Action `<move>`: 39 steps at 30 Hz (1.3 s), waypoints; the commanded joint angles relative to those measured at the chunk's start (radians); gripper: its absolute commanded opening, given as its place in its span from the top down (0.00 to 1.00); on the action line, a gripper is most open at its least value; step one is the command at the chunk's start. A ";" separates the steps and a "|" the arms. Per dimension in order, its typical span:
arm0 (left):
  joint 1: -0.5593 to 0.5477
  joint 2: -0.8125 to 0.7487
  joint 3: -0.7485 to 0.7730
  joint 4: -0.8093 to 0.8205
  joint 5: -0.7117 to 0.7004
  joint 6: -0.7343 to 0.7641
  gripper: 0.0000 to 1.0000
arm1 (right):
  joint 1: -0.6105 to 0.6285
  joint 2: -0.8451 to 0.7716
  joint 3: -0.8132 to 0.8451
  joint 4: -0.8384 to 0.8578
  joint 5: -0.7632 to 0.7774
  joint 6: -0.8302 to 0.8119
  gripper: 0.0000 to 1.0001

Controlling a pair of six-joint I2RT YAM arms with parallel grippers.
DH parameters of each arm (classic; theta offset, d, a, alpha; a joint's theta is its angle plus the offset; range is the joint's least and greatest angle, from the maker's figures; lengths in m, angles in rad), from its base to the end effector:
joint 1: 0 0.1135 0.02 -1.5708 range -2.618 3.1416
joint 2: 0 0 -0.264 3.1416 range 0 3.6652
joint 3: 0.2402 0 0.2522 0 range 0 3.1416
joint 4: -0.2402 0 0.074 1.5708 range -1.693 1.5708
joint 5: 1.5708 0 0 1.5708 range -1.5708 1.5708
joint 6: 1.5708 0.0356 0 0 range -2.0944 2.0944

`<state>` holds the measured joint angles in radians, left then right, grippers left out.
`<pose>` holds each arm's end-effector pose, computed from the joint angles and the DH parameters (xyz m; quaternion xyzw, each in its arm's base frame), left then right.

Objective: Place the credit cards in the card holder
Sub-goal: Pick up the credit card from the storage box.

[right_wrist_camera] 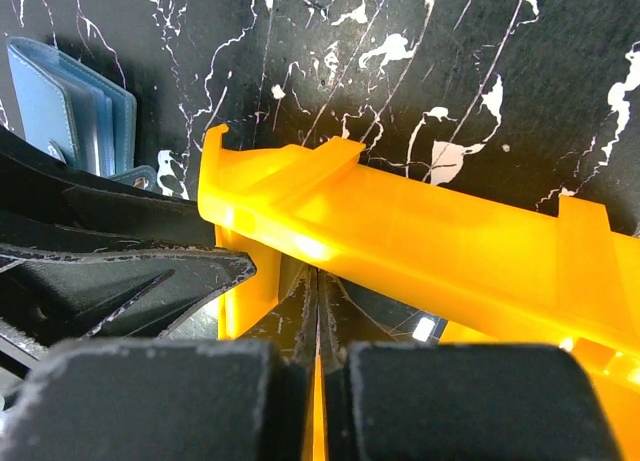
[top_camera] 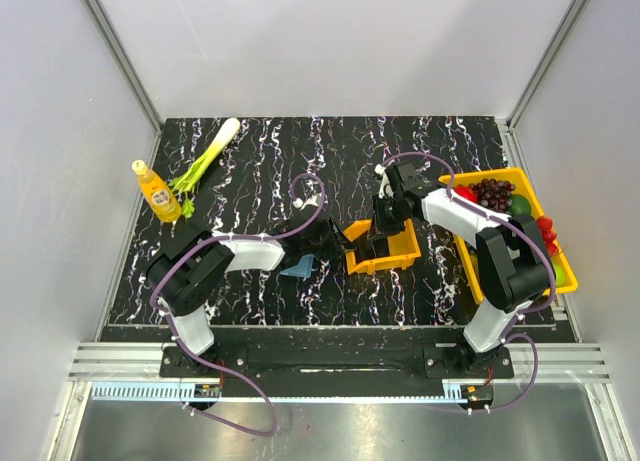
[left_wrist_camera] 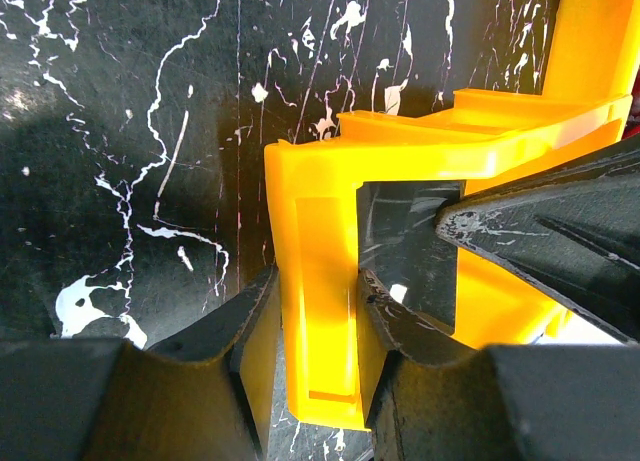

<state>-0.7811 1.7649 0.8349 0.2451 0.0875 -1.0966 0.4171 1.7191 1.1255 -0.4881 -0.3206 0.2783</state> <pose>0.2465 -0.2488 0.1428 -0.1233 0.8944 -0.3688 0.2211 0.3120 0.1505 0.1922 -0.1050 0.9528 0.2270 0.1719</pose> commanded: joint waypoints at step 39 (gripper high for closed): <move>0.006 -0.007 -0.020 0.054 0.038 0.007 1.00 | 0.089 -0.032 0.023 0.080 0.101 -0.005 1.00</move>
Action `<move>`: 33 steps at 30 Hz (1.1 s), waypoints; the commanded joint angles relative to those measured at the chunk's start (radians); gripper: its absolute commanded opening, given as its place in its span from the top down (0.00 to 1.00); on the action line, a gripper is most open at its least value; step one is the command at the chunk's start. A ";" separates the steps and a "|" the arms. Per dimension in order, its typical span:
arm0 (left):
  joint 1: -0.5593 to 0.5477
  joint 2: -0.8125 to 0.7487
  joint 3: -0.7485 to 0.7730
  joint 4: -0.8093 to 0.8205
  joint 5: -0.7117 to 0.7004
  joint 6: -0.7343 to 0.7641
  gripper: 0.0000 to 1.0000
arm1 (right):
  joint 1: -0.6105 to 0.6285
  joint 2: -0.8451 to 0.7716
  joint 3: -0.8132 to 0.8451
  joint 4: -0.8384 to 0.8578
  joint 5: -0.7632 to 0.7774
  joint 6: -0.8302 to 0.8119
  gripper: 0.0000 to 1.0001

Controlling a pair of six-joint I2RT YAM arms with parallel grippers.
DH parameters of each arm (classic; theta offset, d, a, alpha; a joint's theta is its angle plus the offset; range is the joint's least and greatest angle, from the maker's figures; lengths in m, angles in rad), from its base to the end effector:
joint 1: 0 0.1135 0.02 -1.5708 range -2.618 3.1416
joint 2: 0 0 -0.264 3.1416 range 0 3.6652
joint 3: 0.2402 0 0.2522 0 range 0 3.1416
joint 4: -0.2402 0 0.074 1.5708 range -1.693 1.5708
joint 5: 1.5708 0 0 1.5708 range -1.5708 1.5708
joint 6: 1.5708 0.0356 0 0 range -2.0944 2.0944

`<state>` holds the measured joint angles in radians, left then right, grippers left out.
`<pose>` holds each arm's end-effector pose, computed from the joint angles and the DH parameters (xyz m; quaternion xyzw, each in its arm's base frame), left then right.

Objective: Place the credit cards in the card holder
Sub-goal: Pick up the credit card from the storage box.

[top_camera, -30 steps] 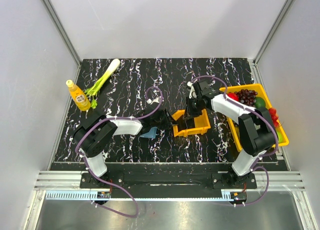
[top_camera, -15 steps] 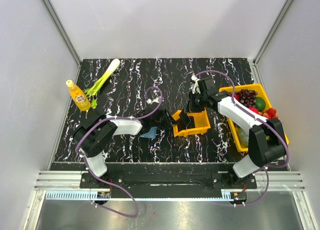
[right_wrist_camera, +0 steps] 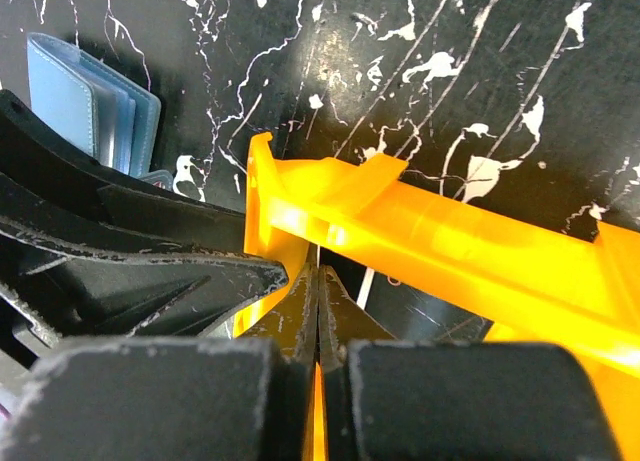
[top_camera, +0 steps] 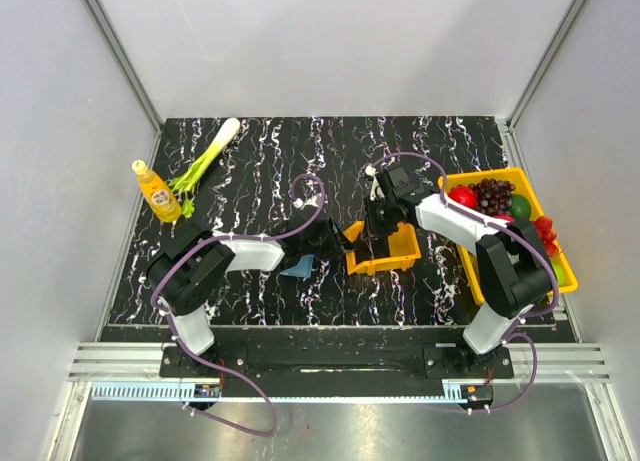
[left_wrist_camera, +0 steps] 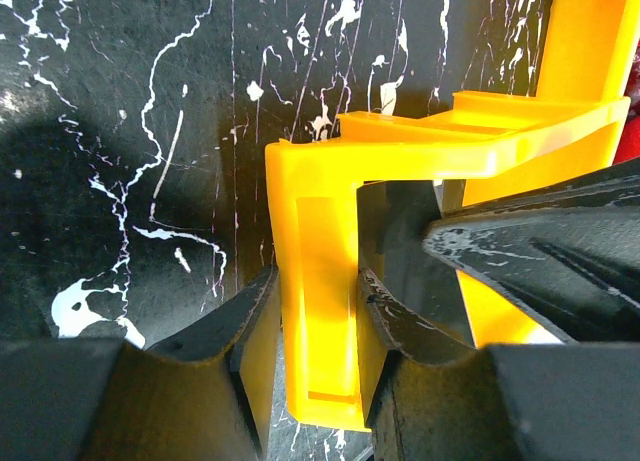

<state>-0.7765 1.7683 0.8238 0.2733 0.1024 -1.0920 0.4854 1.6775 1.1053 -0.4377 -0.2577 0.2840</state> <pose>0.2469 -0.2476 0.1410 -0.1193 0.8917 -0.3766 0.2210 0.3002 0.1686 0.2020 -0.1312 0.9446 0.2175 0.2081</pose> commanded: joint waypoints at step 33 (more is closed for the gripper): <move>0.002 -0.004 -0.011 0.018 0.025 -0.005 1.00 | 0.036 0.122 0.074 -0.073 -0.057 -0.029 0.85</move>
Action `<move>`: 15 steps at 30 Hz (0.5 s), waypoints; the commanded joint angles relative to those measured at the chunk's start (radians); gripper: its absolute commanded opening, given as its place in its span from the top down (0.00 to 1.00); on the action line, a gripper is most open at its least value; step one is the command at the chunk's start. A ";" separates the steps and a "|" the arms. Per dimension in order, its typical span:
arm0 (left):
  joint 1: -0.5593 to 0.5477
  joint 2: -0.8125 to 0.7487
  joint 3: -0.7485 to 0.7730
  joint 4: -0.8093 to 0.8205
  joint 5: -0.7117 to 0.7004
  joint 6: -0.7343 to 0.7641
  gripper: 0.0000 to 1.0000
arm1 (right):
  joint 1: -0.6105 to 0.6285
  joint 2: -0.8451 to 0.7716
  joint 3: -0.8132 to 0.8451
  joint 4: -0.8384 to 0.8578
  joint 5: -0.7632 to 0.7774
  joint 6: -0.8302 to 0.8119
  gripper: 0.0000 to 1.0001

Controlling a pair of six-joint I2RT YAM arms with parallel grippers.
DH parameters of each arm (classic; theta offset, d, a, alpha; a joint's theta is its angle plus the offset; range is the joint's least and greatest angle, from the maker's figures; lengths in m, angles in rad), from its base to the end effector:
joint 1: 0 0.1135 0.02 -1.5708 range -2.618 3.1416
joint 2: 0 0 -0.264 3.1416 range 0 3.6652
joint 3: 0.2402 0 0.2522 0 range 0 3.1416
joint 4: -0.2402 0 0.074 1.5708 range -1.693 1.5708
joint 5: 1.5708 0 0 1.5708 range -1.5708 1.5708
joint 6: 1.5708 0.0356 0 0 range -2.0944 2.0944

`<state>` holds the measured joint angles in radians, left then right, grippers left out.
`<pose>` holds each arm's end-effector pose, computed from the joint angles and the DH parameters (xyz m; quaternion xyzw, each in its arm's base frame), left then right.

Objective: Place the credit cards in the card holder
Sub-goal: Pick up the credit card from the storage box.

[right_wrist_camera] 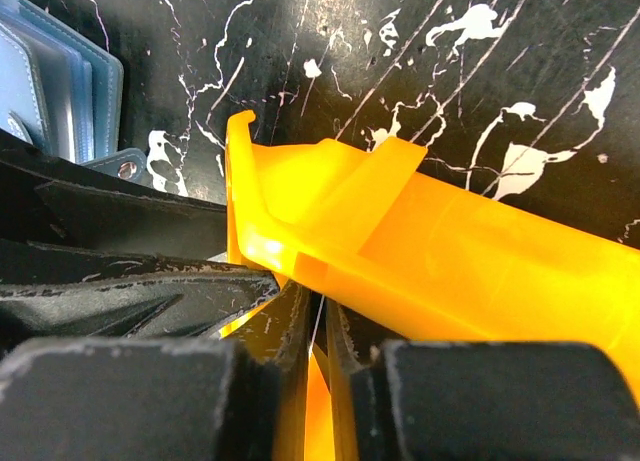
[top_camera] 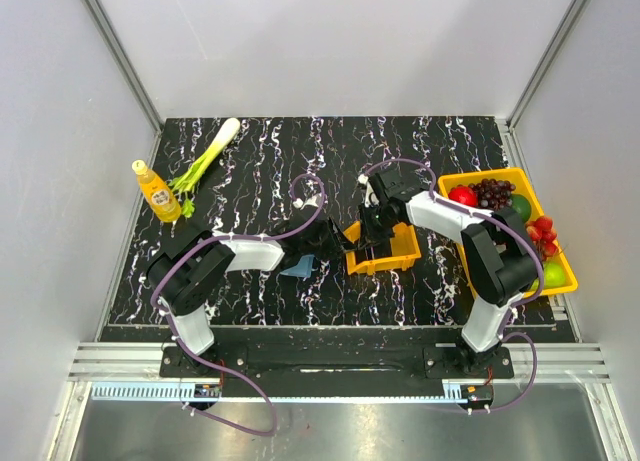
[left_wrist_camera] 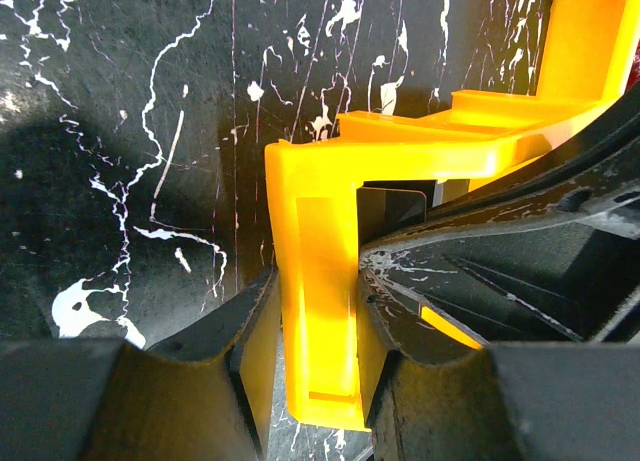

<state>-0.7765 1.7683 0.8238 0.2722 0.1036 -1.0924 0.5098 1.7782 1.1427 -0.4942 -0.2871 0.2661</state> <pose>0.2468 -0.2476 0.1409 -0.1193 0.8919 -0.3765 0.2202 0.3034 0.1812 0.1769 -0.1484 0.9548 0.2111 0.1476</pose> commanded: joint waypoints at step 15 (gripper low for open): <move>0.011 -0.026 -0.025 0.033 0.018 -0.001 1.00 | 0.010 -0.186 0.051 -0.023 0.187 -0.024 1.00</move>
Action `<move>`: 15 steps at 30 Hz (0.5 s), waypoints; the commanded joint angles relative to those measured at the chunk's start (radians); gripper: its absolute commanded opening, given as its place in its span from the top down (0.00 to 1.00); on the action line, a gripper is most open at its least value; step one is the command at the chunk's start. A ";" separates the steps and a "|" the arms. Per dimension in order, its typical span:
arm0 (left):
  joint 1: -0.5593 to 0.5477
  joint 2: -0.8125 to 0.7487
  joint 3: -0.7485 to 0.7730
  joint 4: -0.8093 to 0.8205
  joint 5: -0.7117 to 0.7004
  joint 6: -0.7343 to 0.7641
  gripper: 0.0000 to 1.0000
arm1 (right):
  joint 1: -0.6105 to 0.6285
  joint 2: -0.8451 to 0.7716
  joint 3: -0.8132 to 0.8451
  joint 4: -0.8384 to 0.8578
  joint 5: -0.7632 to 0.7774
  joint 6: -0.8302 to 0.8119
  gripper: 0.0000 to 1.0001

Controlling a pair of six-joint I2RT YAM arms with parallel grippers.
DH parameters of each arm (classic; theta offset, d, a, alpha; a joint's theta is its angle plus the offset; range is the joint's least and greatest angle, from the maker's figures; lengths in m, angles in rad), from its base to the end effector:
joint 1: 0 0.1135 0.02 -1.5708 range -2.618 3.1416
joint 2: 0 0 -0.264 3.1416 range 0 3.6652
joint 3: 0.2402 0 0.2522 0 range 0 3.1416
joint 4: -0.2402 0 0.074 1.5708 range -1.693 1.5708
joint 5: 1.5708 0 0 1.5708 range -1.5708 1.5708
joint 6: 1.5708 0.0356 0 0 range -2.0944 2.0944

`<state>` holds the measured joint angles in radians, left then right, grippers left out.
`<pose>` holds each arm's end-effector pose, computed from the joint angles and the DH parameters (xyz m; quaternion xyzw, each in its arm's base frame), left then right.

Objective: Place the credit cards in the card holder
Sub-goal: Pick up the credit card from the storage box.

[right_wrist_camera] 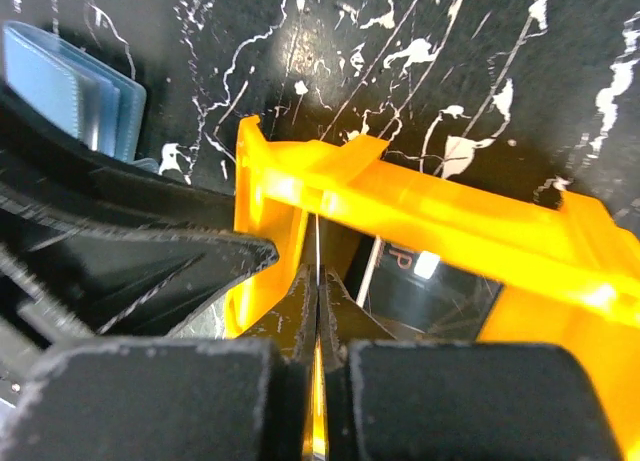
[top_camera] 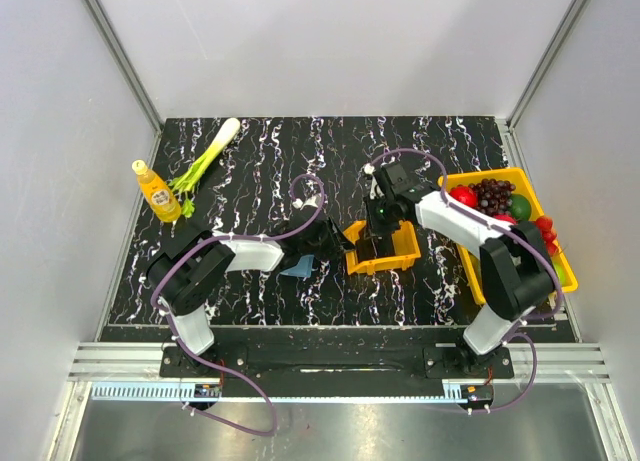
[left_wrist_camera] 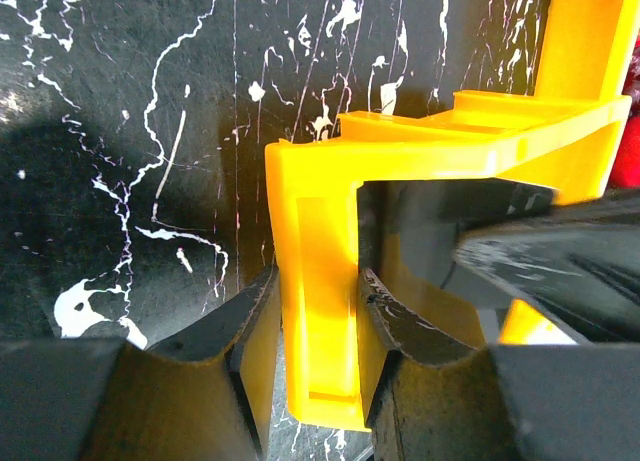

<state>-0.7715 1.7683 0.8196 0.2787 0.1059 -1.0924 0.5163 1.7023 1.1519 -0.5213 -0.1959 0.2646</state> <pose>0.2476 -0.2461 0.1403 -0.1209 0.8911 -0.3774 0.2210 0.2983 0.1773 0.2026 -0.1450 0.9537 0.1812 0.1912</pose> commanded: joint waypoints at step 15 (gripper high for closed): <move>0.005 -0.135 0.012 -0.021 -0.029 0.097 0.58 | 0.005 -0.224 0.009 0.037 0.234 0.033 1.00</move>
<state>-0.7666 1.7336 0.8127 0.2352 0.0902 -1.0435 0.5182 1.5318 1.1515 -0.5358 -0.0422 0.2699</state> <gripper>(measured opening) 0.374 0.010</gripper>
